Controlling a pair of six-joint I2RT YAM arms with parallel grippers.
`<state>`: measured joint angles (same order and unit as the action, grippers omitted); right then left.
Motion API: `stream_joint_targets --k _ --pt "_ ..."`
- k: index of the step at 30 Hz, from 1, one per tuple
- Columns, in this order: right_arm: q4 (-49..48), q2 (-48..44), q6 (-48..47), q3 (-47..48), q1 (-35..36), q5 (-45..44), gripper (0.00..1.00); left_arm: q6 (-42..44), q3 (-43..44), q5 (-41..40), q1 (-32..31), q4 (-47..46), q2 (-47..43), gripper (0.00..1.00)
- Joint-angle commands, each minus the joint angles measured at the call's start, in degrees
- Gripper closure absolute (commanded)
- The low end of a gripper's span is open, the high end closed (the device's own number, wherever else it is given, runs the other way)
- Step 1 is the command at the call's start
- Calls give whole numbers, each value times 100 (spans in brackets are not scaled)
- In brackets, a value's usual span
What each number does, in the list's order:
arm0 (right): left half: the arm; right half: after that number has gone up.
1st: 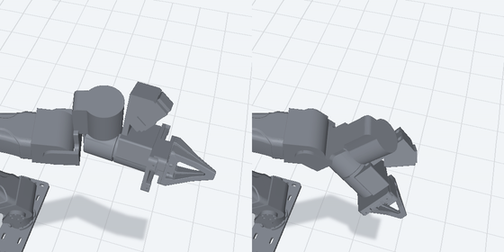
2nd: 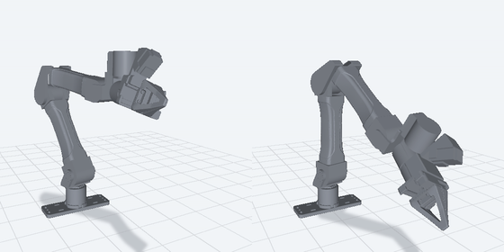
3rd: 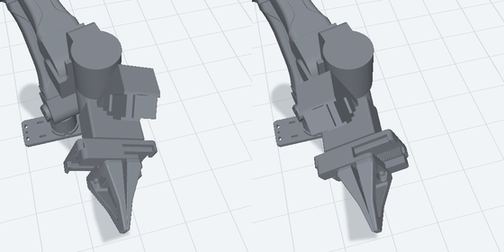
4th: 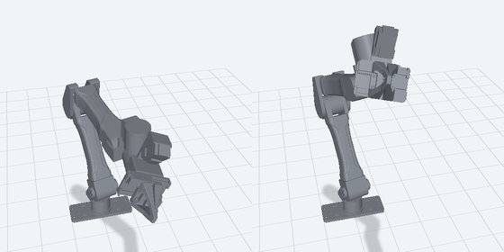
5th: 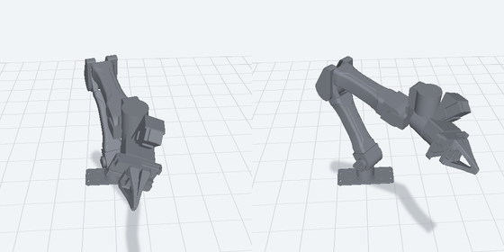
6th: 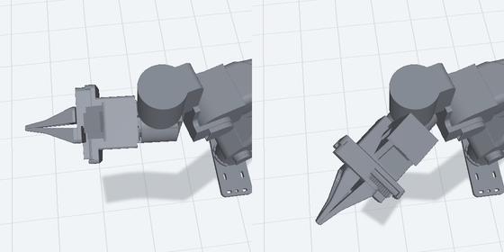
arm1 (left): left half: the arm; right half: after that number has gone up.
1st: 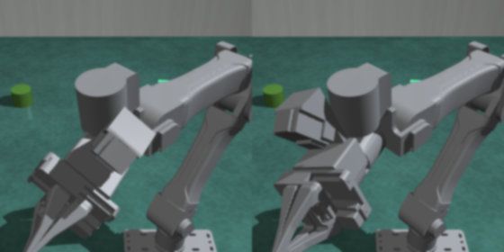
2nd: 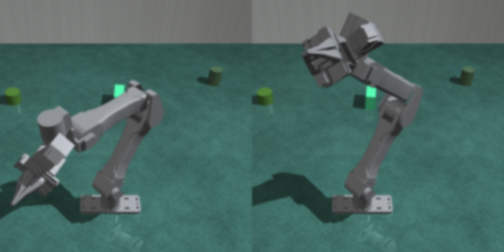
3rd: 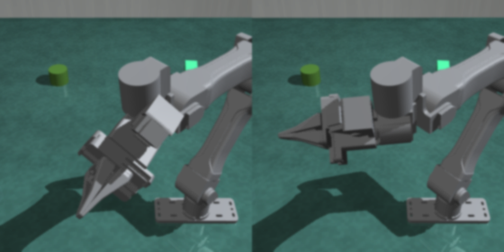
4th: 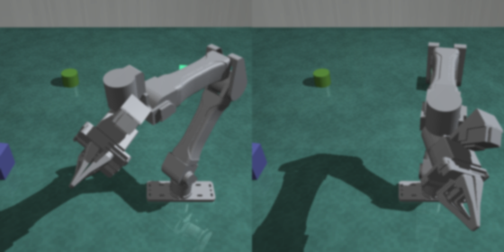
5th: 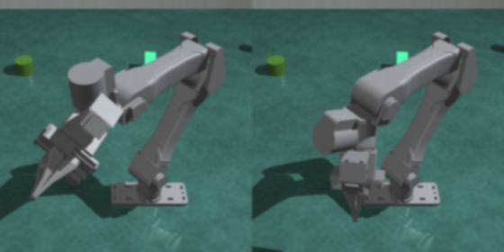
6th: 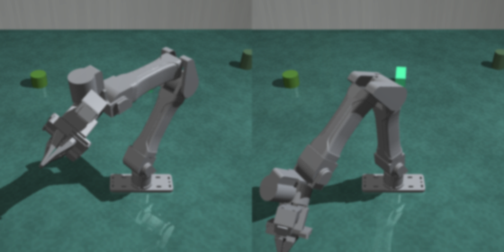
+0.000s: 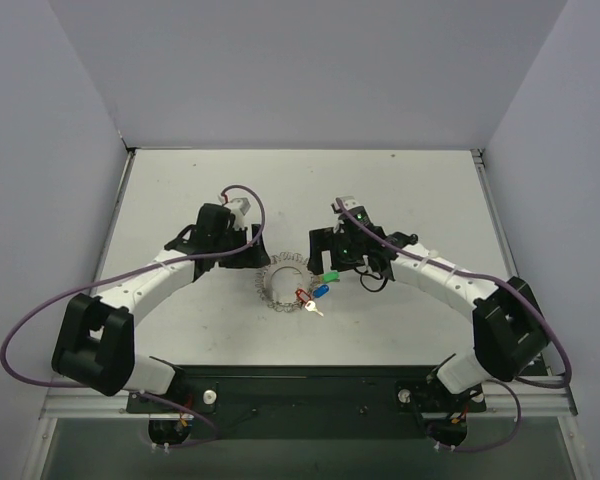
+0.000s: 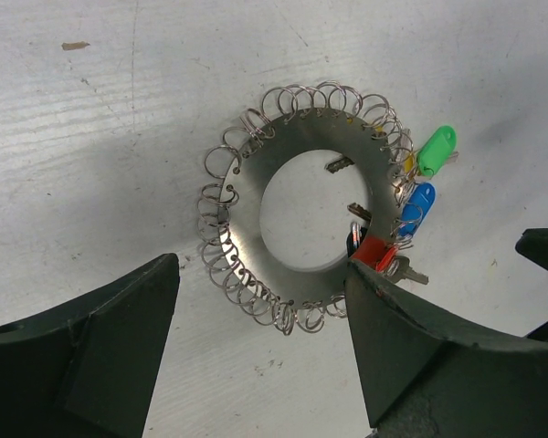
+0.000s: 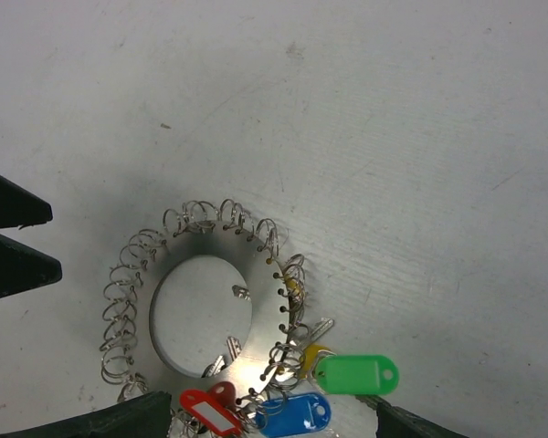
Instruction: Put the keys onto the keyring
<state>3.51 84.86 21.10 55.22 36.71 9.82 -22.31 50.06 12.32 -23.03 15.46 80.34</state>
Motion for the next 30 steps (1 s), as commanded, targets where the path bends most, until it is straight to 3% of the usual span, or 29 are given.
stream_joint_targets --k 1,10,21,30 --pt "-78 267 60 322 47 -209 9 -11 74 113 18 18 105 18" --pt "-96 611 52 604 126 396 33 -45 39 17 26 62 53 19" --pt "177 505 -54 604 952 134 34 -608 -374 236 26 9 -431 19" --pt "10 382 78 393 1277 -15 33 -1302 -1376 491 -131 9 -1291 34"
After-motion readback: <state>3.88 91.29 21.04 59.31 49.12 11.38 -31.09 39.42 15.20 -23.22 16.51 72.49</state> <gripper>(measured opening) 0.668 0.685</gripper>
